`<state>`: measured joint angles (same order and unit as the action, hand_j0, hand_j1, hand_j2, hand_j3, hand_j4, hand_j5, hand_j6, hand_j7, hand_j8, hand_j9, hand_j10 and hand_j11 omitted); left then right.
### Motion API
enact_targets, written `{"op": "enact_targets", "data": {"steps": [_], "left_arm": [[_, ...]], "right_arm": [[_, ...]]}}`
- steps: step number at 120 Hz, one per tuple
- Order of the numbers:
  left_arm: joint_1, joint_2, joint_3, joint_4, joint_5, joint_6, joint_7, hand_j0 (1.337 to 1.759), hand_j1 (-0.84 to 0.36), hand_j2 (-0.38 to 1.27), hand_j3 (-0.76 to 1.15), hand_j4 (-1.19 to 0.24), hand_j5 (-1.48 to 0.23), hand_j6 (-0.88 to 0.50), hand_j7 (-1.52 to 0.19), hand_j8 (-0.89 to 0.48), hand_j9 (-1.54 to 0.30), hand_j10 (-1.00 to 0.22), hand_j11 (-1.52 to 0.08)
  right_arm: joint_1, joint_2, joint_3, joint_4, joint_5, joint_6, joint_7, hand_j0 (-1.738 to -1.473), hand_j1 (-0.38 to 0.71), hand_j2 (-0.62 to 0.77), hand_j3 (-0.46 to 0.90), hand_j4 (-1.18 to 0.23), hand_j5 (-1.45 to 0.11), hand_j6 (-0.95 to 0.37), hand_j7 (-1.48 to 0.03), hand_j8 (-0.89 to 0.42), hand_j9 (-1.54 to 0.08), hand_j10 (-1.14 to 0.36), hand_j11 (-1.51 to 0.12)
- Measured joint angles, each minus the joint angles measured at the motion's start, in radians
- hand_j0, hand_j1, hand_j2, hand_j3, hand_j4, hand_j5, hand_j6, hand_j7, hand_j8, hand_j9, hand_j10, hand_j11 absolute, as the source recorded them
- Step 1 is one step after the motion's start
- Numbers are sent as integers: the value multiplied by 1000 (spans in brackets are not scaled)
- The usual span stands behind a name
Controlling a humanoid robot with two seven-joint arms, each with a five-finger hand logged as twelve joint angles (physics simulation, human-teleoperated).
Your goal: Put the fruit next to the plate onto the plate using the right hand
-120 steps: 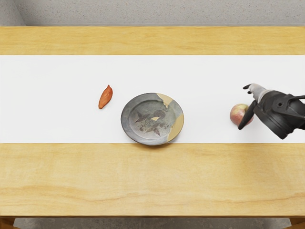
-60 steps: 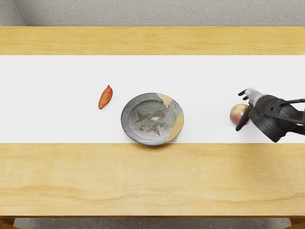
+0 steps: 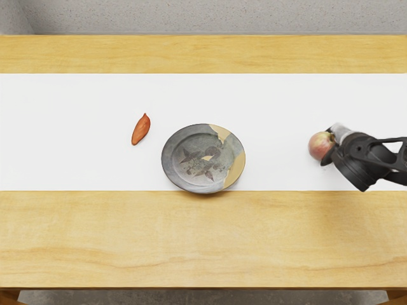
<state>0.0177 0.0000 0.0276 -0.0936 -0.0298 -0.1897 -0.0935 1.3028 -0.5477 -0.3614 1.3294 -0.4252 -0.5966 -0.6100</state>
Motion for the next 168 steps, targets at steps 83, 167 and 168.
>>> {"op": "enact_targets", "data": {"steps": [83,167,168], "left_arm": [[1,0,-1,0,1,0,0,1658,348,1,-1,-1,-1,-1,-1,-1,-1,-1,-1],[0,0,0,0,0,0,0,1658,348,1,0,-1,-1,-1,-1,-1,-1,-1,-1],[0,0,0,0,0,0,0,1658,348,1,0,-1,-1,-1,-1,-1,-1,-1,-1]], "right_arm": [[-580,-220,1203,-246,279,1174,-1,-1639,362,98,1,-128,-1204,-209,-1124,-432,-1200,-802,-1200],[-380,298,1059,-492,134,1204,-2,-1633,352,64,-1,-155,-1182,-246,-1134,-573,-1178,-845,-1178],[-380,299,1058,-493,134,1204,-2,-1633,352,64,-1,-155,-1182,-246,-1134,-574,-1178,-845,-1178]]}}
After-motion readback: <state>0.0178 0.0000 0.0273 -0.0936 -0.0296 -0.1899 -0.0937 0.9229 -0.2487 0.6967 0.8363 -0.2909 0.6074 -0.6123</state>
